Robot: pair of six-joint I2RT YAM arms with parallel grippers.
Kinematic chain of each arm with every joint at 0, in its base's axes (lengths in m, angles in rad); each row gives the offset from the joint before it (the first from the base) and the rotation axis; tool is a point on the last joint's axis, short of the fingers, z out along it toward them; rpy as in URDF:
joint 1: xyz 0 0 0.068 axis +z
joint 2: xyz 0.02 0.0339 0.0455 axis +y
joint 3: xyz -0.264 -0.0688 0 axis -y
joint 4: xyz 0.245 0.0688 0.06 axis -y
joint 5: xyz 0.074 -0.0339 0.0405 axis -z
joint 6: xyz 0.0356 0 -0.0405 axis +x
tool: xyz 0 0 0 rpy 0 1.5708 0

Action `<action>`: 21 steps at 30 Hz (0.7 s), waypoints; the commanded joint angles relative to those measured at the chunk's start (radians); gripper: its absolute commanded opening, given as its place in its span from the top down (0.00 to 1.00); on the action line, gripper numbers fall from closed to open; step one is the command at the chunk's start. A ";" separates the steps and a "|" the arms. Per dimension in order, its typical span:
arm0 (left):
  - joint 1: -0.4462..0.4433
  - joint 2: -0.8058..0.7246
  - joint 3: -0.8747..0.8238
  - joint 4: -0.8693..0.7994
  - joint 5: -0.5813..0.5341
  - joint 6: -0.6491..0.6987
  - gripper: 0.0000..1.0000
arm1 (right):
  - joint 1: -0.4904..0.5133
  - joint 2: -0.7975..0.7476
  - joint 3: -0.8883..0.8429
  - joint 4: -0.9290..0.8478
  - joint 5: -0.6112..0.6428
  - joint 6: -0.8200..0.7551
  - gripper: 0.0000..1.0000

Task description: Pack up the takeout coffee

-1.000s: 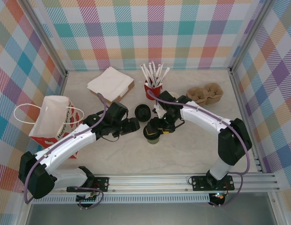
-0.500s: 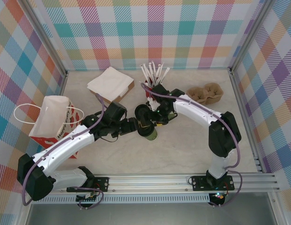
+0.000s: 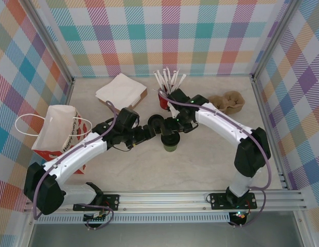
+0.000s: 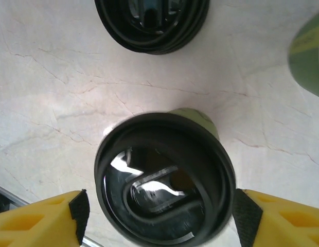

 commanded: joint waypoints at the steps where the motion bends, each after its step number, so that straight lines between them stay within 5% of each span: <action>1: 0.010 0.038 -0.007 0.083 0.078 -0.008 0.18 | 0.002 -0.063 -0.054 -0.039 0.030 0.041 0.30; 9: 0.009 0.163 0.055 0.163 0.170 0.015 0.21 | 0.002 -0.053 -0.099 -0.021 0.041 0.060 0.53; 21: 0.009 0.298 0.091 0.190 0.189 0.034 0.25 | 0.002 0.001 -0.095 -0.025 0.106 0.048 0.61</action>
